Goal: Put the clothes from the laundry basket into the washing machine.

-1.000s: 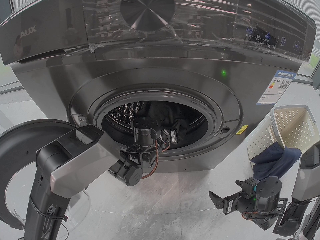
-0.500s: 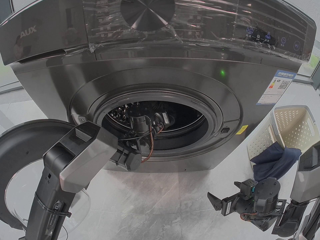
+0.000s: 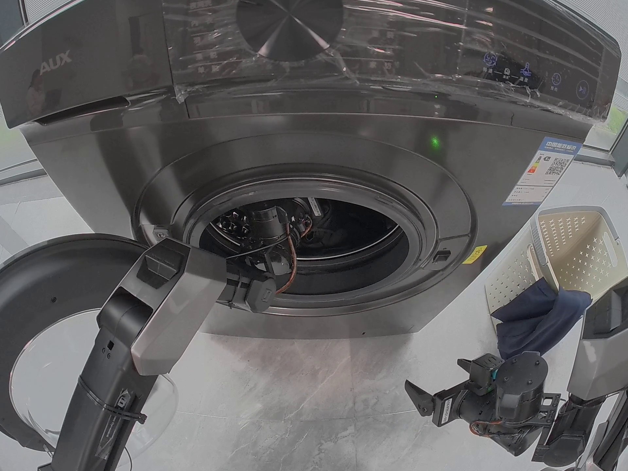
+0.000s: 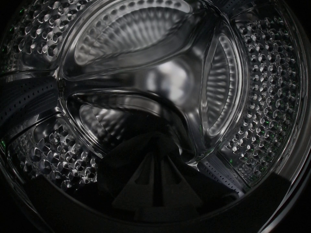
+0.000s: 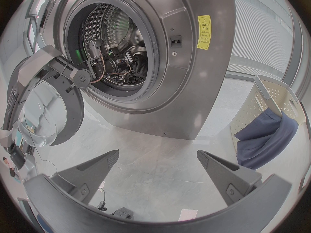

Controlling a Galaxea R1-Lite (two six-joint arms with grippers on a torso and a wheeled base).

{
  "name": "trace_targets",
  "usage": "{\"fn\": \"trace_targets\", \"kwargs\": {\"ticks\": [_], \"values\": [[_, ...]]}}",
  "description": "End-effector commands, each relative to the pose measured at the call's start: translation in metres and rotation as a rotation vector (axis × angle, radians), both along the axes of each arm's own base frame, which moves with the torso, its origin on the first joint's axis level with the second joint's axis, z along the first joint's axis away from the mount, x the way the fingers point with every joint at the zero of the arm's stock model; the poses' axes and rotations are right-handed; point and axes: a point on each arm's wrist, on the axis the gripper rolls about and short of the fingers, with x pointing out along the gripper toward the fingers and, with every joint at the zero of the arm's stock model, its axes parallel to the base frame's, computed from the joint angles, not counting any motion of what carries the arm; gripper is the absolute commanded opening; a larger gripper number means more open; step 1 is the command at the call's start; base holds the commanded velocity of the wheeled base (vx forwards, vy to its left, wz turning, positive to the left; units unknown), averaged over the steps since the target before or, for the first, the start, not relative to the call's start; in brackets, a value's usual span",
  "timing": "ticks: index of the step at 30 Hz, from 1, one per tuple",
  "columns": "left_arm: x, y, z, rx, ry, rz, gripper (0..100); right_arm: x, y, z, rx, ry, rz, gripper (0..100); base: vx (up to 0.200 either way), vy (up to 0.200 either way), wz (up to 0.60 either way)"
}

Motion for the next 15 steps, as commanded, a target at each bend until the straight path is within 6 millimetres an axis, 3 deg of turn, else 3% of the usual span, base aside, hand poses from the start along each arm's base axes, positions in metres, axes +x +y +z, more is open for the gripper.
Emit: {"fn": "trace_targets", "kwargs": {"ticks": [1, 3, 4, 11, 14, 15], "values": [[0.001, -0.002, -0.003, 0.001, 0.004, -0.001, 0, 0.000, 0.000, -0.001, -0.002, 0.004, 0.001, 100, 0.000, 0.000, 0.00], [0.000, -0.002, -0.005, 0.006, 0.012, -0.001, 0, 0.000, 0.000, -0.002, -0.004, 0.006, 0.001, 100, 0.000, 0.000, 0.00], [-0.002, -0.003, -0.007, 0.012, 0.023, -0.007, 100, 0.000, 0.001, -0.002, -0.005, 0.007, 0.002, 100, 0.000, 0.000, 0.00], [-0.013, -0.010, -0.014, 0.030, 0.064, -0.026, 100, 0.000, 0.000, -0.003, -0.006, 0.008, -0.001, 100, 0.000, 0.000, 0.00], [-0.027, -0.013, -0.005, 0.043, 0.082, -0.045, 100, 0.000, 0.000, -0.003, -0.006, 0.008, -0.001, 100, 0.000, 0.000, 0.00], [-0.047, -0.016, 0.004, 0.074, 0.106, -0.070, 100, 0.001, 0.000, -0.003, -0.008, 0.008, -0.002, 100, 0.000, 0.000, 0.00]]}}
